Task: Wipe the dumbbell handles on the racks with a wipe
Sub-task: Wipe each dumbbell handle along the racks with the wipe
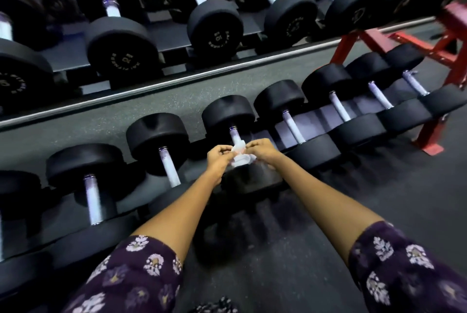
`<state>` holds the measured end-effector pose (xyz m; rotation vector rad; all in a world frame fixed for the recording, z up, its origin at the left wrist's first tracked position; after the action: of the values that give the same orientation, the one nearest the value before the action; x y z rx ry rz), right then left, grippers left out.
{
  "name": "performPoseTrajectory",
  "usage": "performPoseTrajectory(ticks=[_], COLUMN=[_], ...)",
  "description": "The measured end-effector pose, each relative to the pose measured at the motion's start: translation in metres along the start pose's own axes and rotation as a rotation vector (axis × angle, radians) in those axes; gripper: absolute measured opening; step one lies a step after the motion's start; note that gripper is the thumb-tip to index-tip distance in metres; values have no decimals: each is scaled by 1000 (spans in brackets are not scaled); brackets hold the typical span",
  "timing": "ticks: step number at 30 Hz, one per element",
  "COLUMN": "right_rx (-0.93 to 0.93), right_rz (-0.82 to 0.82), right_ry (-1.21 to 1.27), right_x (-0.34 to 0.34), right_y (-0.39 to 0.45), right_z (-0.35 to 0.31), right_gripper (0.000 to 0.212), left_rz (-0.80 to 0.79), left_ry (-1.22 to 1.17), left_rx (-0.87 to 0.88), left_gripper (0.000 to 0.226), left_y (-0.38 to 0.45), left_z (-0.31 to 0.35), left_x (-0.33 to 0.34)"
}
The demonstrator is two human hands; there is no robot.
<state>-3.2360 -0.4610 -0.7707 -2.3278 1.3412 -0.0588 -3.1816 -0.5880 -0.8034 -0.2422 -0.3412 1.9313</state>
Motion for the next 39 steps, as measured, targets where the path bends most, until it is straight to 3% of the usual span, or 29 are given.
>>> performPoseTrajectory(ticks=[5, 8, 14, 18, 20, 23, 26, 29, 32, 36, 39], right_rx=[29, -17, 50, 111, 75, -70, -212, -288, -350, -436, -379], right_rz=[22, 0, 104, 241, 334, 386, 339, 122, -60, -101, -95], right_ry=[51, -23, -173, -163, -201, -259, -479, -815, -1015, -1057, -973], right_x=[-2, 1, -11, -20, -21, -14, -3, 5, 5, -2, -10], right_y=[18, 34, 74, 95, 100, 102, 107, 117, 126, 126, 130], right_z=[2, 2, 10, 9, 9, 6, 7, 20, 37, 47, 51], right_gripper=[25, 21, 34, 22, 17, 17, 15, 8, 19, 22, 25], left_rz=[54, 42, 41, 196, 257, 210, 250, 320, 363, 417, 446], left_ry=[8, -16, 47, 188, 250, 379, 466, 511, 567, 535, 517], left_rx=[1, 13, -4, -36, -53, 12, 32, 31, 89, 176, 195], left_gripper=[28, 20, 33, 21, 13, 16, 20, 22, 24, 53, 52], left_y=[11, 24, 54, 59, 53, 43, 31, 24, 24, 22, 24], left_z=[0, -4, -9, -14, -27, -49, -62, -65, -69, -74, -76], left_x=[0, 4, 7, 6, 11, 30, 52, 65, 67, 68, 70])
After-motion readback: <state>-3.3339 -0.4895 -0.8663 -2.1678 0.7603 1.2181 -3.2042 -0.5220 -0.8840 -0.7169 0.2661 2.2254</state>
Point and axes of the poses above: each hand's wrist, its own y-axis towards the middle knuckle, its own x-axis out of the palm, z = x × y, the point moved 1 cm from there along y, towards the middle knuckle, and after that the axes turned 6 degrees about -z, right-handed, at the moved point
